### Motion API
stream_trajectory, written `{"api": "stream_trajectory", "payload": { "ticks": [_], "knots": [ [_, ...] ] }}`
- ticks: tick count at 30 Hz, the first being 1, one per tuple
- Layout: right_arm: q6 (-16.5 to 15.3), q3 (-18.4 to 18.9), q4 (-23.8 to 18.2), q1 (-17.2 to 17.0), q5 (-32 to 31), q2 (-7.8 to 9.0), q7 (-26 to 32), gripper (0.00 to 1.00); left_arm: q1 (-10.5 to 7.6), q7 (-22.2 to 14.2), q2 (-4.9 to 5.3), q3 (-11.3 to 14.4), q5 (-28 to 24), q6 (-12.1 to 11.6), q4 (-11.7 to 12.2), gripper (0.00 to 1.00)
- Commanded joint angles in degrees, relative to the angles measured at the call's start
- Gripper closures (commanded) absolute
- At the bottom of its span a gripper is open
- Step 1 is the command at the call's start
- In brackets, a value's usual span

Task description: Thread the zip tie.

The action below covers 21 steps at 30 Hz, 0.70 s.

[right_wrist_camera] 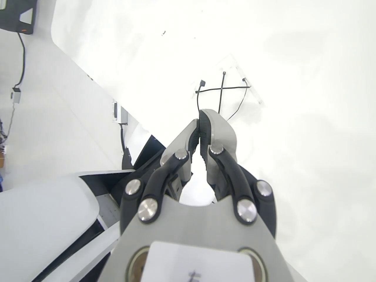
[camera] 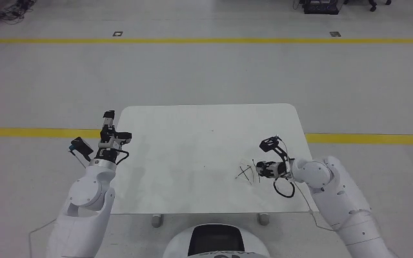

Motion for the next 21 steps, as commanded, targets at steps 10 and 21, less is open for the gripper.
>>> {"api": "stream_trajectory", "payload": {
  "ticks": [10, 21],
  "knots": [
    [0.00, -0.03, 0.36, 0.41, 1.04, 0.32, 0.20, 1.00, 0.00, 0.00, 0.00, 0.00, 0.00, 0.00, 0.00, 0.00],
    [0.00, -2.62, -5.72, -4.83, 4.13, 2.65, -16.17, 1.00, 0.00, 0.00, 0.00, 0.00, 0.00, 0.00, 0.00, 0.00]
  ]
}}
